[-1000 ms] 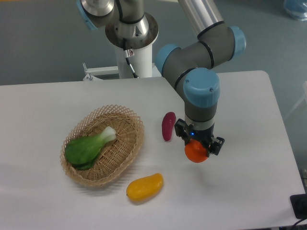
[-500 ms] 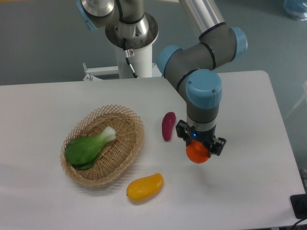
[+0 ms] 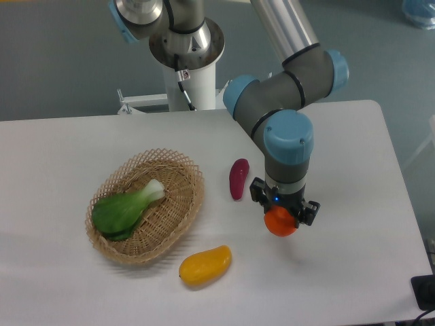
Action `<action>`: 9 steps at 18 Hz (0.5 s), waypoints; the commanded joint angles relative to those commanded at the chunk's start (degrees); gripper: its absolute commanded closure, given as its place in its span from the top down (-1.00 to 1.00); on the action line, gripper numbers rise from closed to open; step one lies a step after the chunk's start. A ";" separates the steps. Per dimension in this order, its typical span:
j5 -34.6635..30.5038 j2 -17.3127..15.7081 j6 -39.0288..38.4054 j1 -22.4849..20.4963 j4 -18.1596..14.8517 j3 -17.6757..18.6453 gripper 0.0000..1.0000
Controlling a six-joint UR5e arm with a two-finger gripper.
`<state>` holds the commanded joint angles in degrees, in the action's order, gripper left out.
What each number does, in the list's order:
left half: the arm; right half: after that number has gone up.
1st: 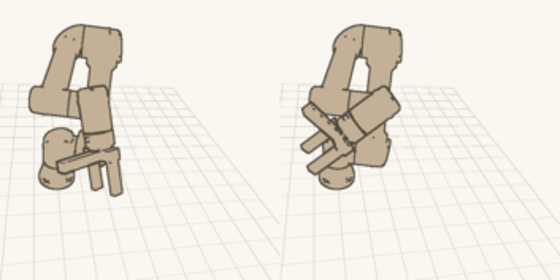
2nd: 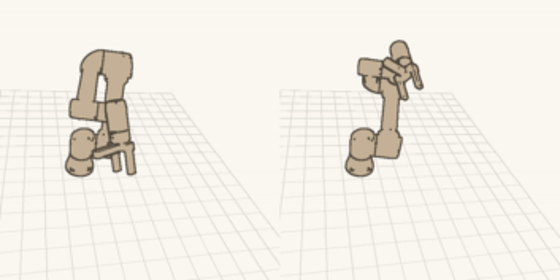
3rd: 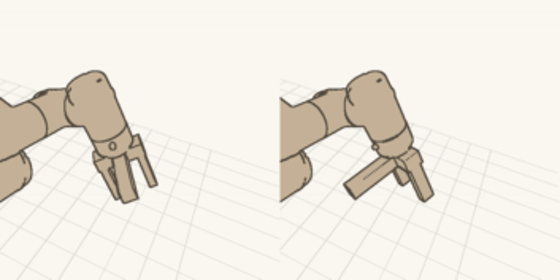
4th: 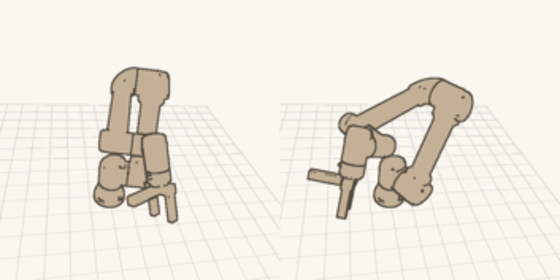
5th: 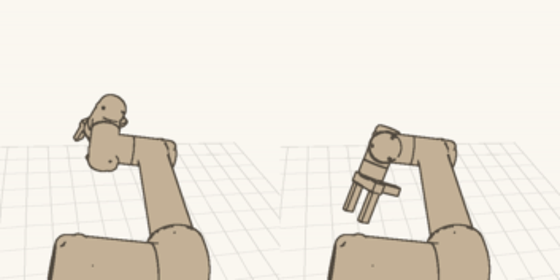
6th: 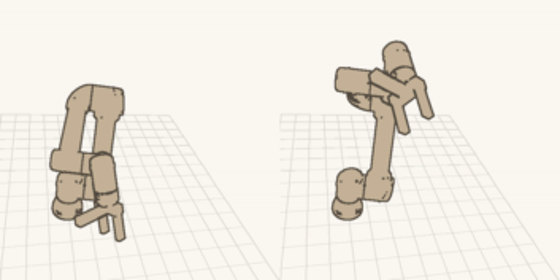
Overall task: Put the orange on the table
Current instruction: 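Lower the held orange down onto the table surface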
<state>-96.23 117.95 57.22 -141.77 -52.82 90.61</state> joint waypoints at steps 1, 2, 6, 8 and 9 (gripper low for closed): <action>-1.05 0.18 0.00 0.18 0.44 0.87 0.28; -2.11 0.27 0.26 0.18 1.83 2.18 0.28; -4.40 0.18 2.63 0.18 8.08 6.41 0.31; -4.84 0.35 2.81 0.18 8.09 6.50 0.44; -4.84 0.36 2.90 0.18 8.09 6.59 0.46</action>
<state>-101.07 118.30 60.12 -141.59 -44.74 97.21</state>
